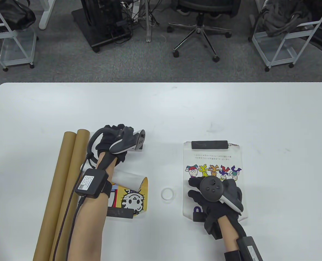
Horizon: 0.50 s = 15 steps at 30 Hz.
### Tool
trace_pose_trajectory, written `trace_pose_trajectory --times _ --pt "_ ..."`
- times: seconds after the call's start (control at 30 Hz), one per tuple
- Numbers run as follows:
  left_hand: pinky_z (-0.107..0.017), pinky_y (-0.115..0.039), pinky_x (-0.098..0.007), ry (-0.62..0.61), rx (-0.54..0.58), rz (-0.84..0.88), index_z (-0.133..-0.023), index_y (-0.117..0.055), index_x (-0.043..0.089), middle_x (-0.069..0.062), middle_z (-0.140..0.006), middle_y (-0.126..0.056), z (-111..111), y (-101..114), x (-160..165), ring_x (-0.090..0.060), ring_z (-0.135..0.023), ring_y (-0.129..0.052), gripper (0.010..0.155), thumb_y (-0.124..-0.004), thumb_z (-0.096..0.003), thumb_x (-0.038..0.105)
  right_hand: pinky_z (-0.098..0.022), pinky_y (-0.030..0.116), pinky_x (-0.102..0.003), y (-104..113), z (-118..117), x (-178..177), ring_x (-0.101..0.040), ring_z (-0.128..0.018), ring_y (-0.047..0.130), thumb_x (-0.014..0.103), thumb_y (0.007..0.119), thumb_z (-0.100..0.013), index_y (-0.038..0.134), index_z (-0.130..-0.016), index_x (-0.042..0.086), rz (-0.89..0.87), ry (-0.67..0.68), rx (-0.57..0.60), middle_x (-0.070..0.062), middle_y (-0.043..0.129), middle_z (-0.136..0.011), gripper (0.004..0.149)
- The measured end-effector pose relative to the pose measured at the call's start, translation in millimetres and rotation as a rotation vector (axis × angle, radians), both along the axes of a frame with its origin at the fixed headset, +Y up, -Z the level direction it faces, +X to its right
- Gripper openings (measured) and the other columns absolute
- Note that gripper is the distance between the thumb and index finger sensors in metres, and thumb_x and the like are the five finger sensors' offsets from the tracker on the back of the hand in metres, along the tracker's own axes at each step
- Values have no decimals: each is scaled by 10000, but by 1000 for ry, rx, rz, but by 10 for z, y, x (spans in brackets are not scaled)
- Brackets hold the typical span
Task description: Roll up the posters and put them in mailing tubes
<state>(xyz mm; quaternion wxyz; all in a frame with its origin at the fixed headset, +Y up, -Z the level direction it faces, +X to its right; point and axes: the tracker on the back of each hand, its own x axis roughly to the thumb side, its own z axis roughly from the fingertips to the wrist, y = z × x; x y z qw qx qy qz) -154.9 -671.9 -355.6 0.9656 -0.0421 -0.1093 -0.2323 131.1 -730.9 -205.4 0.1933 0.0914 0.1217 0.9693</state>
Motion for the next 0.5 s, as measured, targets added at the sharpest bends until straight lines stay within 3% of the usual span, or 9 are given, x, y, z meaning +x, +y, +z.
trace_pose_trajectory --times 0.2,0.5 --pt "-809 -708 -493 -40 -6 61 -1077 -628 369 59 -1101 -785 370 255 -34 -203 -982 -911 630 -757 -468 465 -677 599 -703 0 10 -5 -482 -926 754 383 725 -525 652 -1025 146 -5 -1 6 -174 724 -1068 558" --pt "-808 -713 -501 -78 -88 73 -1076 -656 364 59 -1091 -811 987 312 -188 -208 -968 -928 609 -726 -484 488 -676 598 -704 10 53 -50 -484 -925 754 381 726 -524 655 -1023 144 -35 21 9 -178 727 -1066 557"
